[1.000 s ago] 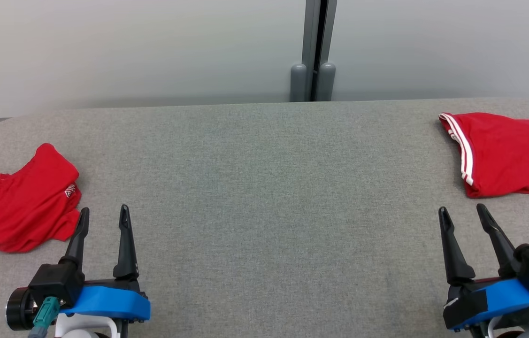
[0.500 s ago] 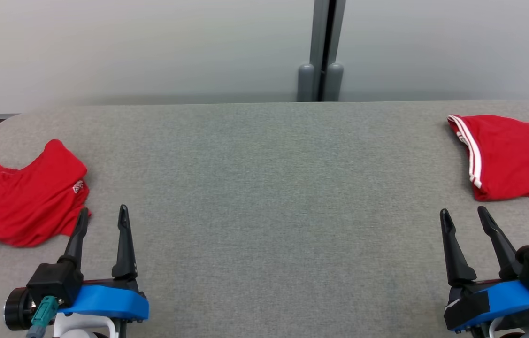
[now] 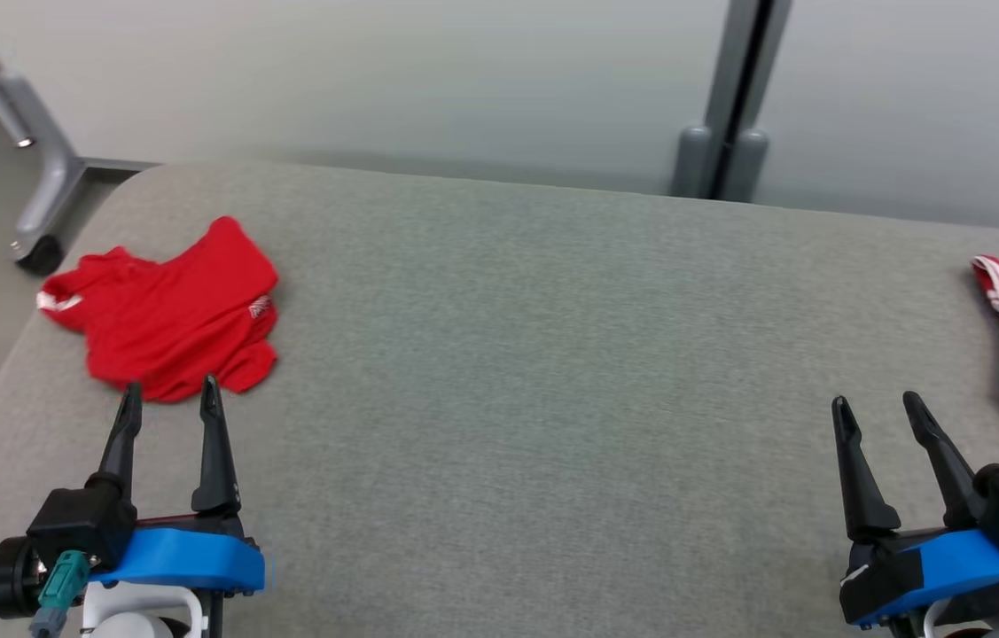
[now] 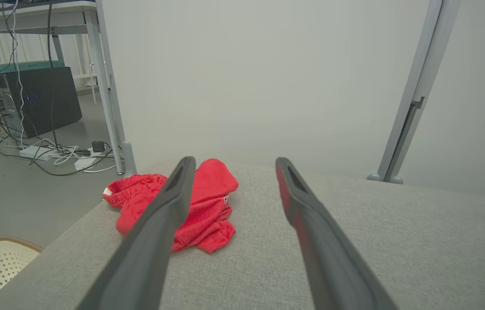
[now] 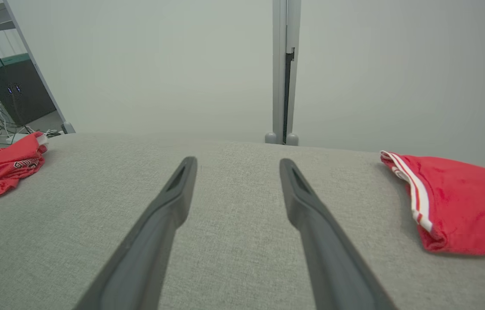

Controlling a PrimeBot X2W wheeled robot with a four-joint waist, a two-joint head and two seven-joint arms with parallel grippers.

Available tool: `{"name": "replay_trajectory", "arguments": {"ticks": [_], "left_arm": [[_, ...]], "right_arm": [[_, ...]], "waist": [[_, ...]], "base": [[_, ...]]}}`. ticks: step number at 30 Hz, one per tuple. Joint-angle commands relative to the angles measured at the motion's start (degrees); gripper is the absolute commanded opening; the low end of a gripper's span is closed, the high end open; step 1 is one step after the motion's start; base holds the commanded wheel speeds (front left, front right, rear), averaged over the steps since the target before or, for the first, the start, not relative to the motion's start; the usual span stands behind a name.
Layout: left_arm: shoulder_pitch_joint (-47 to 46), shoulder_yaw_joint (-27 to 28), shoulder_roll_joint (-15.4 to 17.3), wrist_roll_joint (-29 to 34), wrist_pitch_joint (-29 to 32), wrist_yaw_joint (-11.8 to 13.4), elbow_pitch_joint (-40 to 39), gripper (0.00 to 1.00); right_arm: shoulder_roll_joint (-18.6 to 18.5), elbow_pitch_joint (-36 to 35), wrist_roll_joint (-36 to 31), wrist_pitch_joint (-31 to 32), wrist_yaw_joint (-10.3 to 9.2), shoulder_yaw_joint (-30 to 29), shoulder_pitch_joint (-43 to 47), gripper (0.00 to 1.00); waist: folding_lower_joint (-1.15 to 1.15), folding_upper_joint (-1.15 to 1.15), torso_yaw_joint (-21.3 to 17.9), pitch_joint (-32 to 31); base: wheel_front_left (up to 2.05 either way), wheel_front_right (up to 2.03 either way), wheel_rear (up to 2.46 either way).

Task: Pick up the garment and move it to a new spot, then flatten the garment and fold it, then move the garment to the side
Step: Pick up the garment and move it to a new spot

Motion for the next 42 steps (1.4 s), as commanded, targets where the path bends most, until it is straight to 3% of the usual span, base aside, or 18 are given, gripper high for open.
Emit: {"name": "replay_trajectory", "arguments": {"ticks": [1, 13, 20, 30, 42], "left_arm": [[-0.48, -0.06, 0.20, 0.03, 0.13, 0.31, -0.36, 1.00], [-0.41, 1.01, 0.93, -0.94, -0.16, 1.29, -1.28, 1.00], [-0.06, 1.34, 1.30, -1.39, -0.38, 1.61, -1.45, 1.00], [-4.16, 2.33, 2.36, -2.41, -0.24, 1.69, -1.09, 1.00], [-26.94, 6.31, 8.96, -5.61, 2.48, -1.24, 7.48, 1.00]], "right_arm": [[0.06, 0.13, -0.45, -0.18, 0.03, 0.04, 0.36, 1.00], [0.04, -0.33, -1.35, 0.52, 0.03, -0.01, -0.76, 1.00], [0.03, 0.02, -1.44, 0.64, 0.03, 0.23, -1.32, 1.00], [0.03, -0.84, -2.10, 1.20, 0.03, 0.32, -2.01, 1.00], [-1.08, -8.01, -6.01, 4.38, 0.03, -1.56, -6.62, 1.00]], "waist": [[0.00, 0.00, 1.47, 0.94], [0.00, 0.00, 10.33, 2.11], [0.00, 0.00, 12.37, 2.57], [0.00, 0.00, 10.53, 4.23], [0.00, 0.00, 4.59, 15.07]], "base": [[0.00, 0.00, 0.00], [0.00, 0.00, 0.00], [0.00, 0.00, 0.00], [0.00, 0.00, 0.00], [0.00, 0.00, 0.00]]}}
